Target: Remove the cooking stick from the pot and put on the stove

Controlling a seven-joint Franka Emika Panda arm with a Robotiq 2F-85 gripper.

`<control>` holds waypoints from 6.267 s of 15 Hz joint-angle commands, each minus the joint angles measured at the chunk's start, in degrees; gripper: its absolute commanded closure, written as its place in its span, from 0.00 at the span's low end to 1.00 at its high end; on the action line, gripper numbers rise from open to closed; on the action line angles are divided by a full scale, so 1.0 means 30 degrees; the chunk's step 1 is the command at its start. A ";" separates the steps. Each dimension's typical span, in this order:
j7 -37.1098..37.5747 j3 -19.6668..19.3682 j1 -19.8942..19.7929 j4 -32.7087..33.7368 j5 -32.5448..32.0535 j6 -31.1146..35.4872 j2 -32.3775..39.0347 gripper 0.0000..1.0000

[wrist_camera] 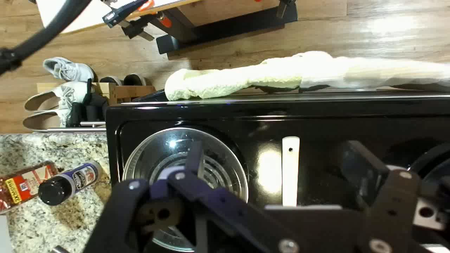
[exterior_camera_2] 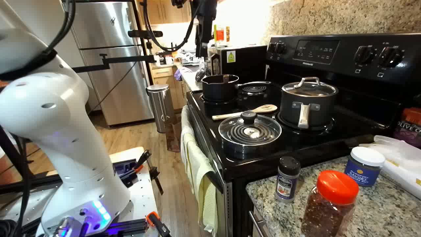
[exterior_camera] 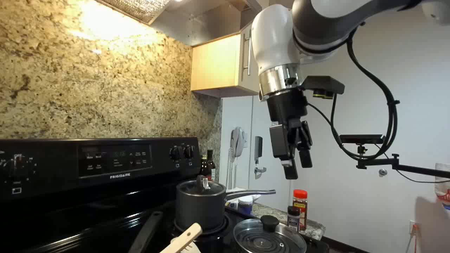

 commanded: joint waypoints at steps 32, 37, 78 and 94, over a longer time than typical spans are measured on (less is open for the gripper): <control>-1.4396 0.0493 0.3625 1.2167 -0.3745 -0.2376 1.2102 0.00; -1.5401 0.0611 0.3411 1.1859 -0.3297 -0.0916 1.2099 0.00; -2.2790 0.1345 0.3727 1.6251 -0.2425 -0.0297 1.7799 0.98; -2.2402 0.1074 0.2207 1.4712 0.0595 0.2034 1.5371 0.98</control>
